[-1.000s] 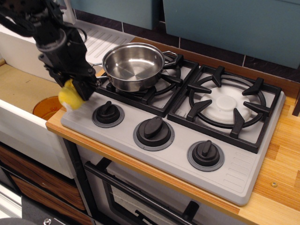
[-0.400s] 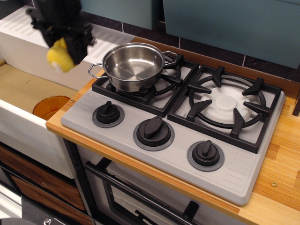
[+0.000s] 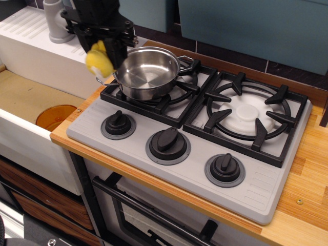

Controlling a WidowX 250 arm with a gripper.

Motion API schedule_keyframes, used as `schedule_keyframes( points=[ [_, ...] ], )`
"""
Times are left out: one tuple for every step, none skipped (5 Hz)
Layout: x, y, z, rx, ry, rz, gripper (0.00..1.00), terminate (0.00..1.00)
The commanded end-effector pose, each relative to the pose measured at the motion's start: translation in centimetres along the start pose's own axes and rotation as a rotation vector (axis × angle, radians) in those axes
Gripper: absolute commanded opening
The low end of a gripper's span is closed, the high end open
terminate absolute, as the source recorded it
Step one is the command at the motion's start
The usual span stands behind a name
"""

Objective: Put pot or pan on stove and put stuffedduck in pot or pan

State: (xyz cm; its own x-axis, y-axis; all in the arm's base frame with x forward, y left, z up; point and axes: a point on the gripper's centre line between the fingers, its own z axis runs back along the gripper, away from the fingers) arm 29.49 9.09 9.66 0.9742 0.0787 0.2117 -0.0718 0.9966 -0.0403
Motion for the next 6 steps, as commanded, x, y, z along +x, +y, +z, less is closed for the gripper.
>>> schedule_keyframes(
  points=[
    [3.7, -3.1, -1.2, -0.025, -0.119, 0.004, 0.0, 0.0],
    [4.5, -3.6, -1.8, -0.055, -0.144, -0.014, 1.0, 0.0],
    [4.5, -3.3, -0.9, -0.071, -0.125, -0.026, 1.0, 0.0],
    [4.1, -3.3, 0.1, -0.059, -0.114, -0.019, 1.0, 0.0],
    [3.4, -3.0, 1.6, -0.029, -0.098, -0.014, 1.0, 0.0],
    [3.0, -2.5, 3.7, 0.009, -0.06, -0.018, 1.0, 0.0]
  ],
)
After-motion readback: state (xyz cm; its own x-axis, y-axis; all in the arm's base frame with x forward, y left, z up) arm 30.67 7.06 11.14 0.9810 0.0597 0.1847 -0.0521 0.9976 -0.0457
